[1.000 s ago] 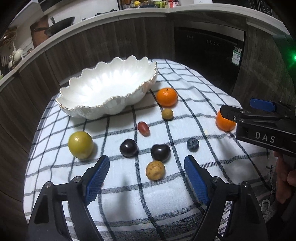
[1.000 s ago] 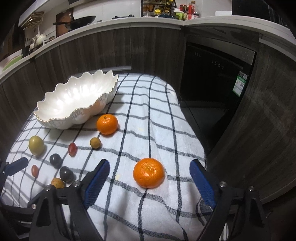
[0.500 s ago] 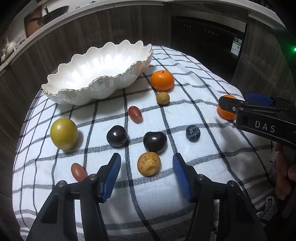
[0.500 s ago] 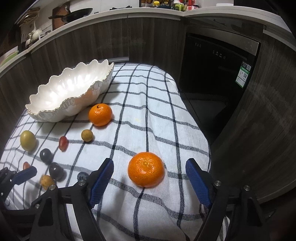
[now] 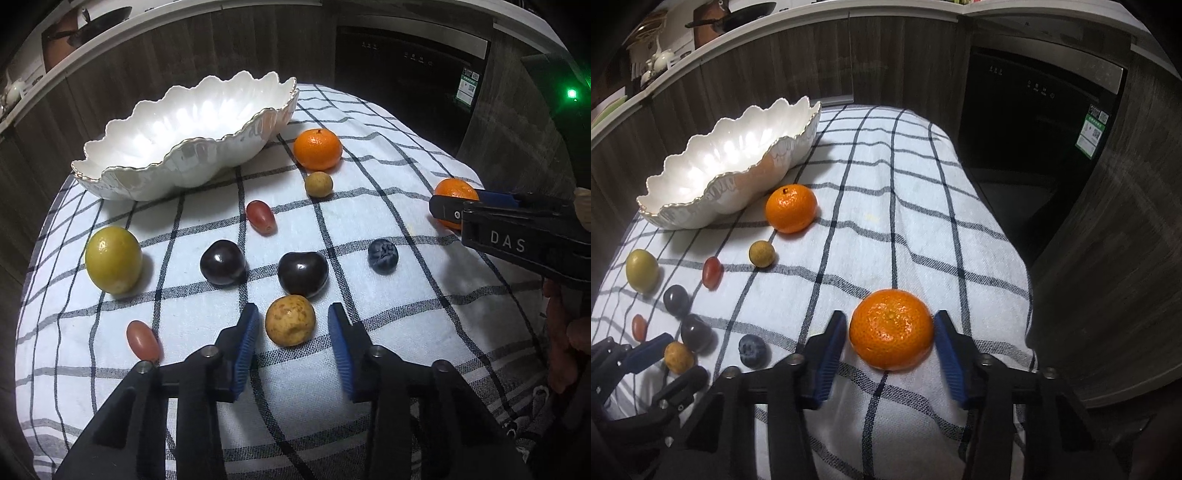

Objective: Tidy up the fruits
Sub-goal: 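Close right tool on the mandarin while left tool closes on the brown fruit, then lift and carry the mandarin in right tool while left tool carries the brown fruit toward the bowl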

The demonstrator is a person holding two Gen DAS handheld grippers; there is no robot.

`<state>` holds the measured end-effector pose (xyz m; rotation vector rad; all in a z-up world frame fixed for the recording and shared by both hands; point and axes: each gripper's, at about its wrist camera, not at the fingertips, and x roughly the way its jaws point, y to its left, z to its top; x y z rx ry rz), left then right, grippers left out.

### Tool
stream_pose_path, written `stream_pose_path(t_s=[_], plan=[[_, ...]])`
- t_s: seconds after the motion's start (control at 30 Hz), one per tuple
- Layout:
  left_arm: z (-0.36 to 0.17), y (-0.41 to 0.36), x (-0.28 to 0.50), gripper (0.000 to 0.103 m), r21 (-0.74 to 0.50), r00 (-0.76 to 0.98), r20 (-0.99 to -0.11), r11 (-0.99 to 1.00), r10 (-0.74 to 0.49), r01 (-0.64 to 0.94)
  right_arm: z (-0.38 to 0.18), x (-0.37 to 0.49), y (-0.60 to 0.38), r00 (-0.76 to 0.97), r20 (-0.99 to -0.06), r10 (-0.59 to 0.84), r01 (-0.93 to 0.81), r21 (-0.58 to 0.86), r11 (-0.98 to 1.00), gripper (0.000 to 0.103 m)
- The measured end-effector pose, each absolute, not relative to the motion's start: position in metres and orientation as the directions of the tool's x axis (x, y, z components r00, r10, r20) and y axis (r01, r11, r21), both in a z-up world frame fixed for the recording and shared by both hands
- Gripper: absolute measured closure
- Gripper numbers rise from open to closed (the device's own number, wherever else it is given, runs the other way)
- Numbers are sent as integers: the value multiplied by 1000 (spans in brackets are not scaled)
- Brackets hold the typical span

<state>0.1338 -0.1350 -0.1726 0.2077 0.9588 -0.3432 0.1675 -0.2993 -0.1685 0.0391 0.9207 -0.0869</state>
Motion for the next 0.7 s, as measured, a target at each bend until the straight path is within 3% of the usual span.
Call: stream_pose_path(t_s=[0.13,0.7], plan=[[-172,-136,133,76,35,533,-826,925,-186,377,-169,167,-301,604,-795,-52,94,6,996,58],[-153,-130,125,77,28,573,-793,927,-207,374,-154,157,-300,633,-773,-52,96,11,995,59]])
